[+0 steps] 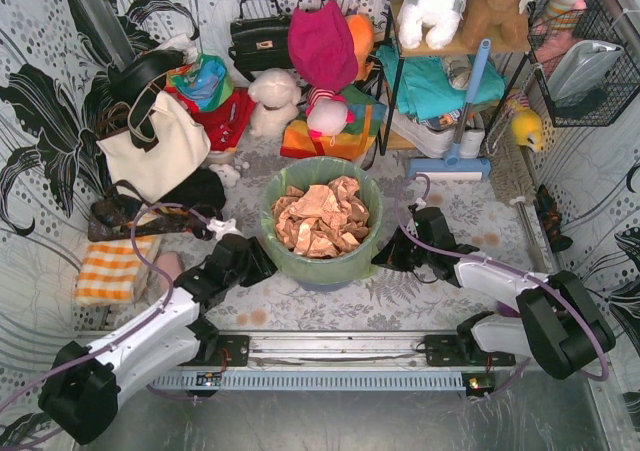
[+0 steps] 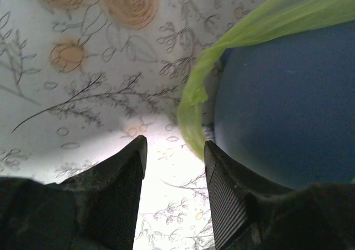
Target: Tie the trash bag
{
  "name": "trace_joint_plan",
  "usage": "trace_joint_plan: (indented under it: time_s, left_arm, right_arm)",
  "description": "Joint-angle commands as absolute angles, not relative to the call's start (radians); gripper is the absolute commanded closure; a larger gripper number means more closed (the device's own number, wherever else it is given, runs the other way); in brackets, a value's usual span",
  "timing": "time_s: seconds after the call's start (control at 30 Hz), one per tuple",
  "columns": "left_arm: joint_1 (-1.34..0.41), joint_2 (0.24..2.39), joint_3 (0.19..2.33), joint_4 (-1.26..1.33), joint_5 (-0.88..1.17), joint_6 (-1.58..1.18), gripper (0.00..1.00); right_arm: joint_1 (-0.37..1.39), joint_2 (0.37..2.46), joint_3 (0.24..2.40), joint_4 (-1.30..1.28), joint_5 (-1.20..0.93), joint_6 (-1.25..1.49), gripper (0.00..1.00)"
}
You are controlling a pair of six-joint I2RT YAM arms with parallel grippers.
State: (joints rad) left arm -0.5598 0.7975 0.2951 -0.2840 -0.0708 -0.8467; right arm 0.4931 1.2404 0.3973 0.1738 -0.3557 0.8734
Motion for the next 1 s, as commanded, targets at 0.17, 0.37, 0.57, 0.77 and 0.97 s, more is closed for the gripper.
trace_joint_plan:
  time_s: [0.17,0.37,0.57,0.77,0.97]
  left_arm:
    - [-0.558,0.855,0.274,-0.028,-0.041,-0.753,0.49]
    - [-0.557,0.893,0.258,0.012,-0.073,-0.757,0.53]
    - [-0.558,0.96,0.249,0.065,-0.074,-0.764,0.57]
    - [-0.558,1.004,0.229,0.117,-0.069,-0.775,0.61]
    - [-0.558,1.015,0.234,0.106,-0.095,-0.792,0.66]
  right_arm:
    - [0.487,1.217,0.428,0.147,-0.37,0.856,1.0]
    - [0.488,1.21,0.428,0.138,-0.365,0.853,1.0]
    - [0.488,1.214,0.431,0.139,-0.367,0.852,1.0]
    - [0.488,1.228,0.432,0.146,-0.37,0.852,1.0]
    - [0.488,1.23,0.428,0.154,-0.37,0.855,1.0]
